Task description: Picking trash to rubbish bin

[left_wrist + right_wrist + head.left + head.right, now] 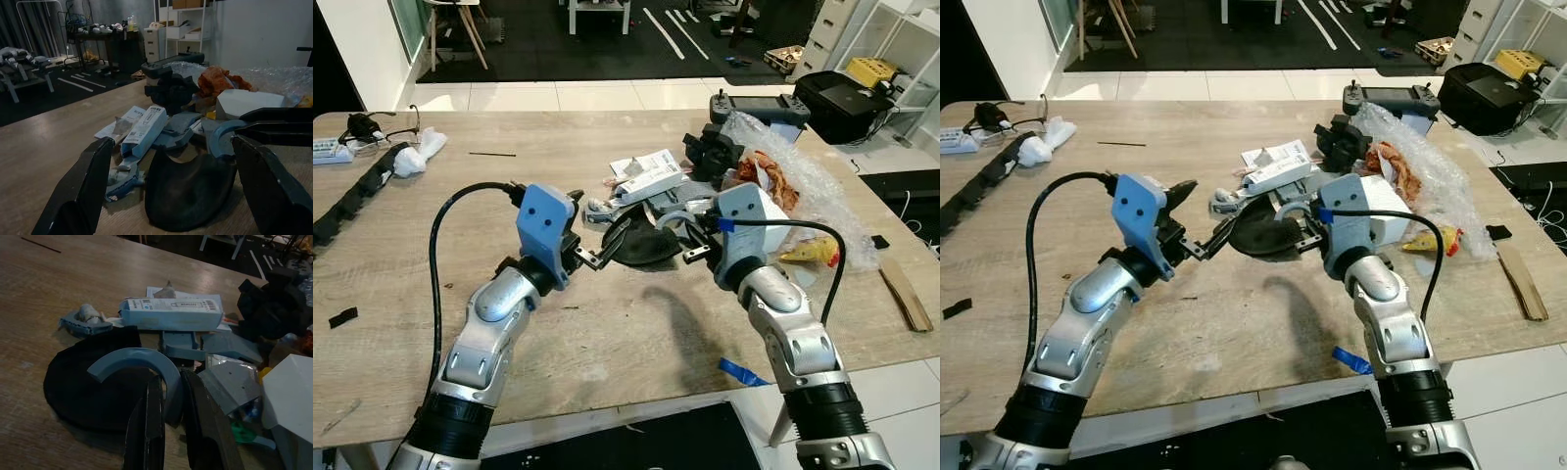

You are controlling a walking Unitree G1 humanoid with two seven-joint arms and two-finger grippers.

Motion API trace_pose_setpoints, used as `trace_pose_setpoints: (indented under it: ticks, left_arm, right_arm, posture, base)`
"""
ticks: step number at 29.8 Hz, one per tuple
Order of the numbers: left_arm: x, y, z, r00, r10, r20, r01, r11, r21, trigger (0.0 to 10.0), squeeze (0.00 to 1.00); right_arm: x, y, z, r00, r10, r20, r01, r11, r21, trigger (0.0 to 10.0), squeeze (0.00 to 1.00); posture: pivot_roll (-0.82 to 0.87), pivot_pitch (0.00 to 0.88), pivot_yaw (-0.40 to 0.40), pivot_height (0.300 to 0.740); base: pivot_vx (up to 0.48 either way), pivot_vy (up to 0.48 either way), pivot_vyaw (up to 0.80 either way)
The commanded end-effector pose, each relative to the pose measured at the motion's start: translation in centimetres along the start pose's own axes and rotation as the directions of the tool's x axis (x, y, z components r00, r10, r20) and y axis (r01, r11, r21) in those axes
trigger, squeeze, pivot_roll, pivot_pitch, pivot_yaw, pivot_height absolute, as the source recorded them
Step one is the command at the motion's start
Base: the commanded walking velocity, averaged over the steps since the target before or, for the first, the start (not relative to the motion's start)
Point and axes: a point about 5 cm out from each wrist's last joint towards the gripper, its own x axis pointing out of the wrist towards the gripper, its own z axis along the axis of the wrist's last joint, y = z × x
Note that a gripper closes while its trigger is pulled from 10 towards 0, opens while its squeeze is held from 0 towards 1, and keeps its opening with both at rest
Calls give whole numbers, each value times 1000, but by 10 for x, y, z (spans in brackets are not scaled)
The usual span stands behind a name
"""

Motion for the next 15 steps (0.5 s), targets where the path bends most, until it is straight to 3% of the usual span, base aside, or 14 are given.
trace_pose_setpoints:
  ticks: [1,15]
  left_arm:
    - [0,-2,-1,1000,-11,-1,11,1000,5,10000,0]
    - [0,-2,-1,1000,-23,1,23,1000,3,10000,0]
  right_arm:
    - [0,0,5,1000,-2,8,2,1000,-8,10000,0]
    - [0,-1,5,1000,-11,4,11,1000,-5,10000,0]
  posture:
    - [-156,127,-35,740]
    - [-148,114,-31,740]
  base:
    - [0,0,0]
    - [0,0,0]
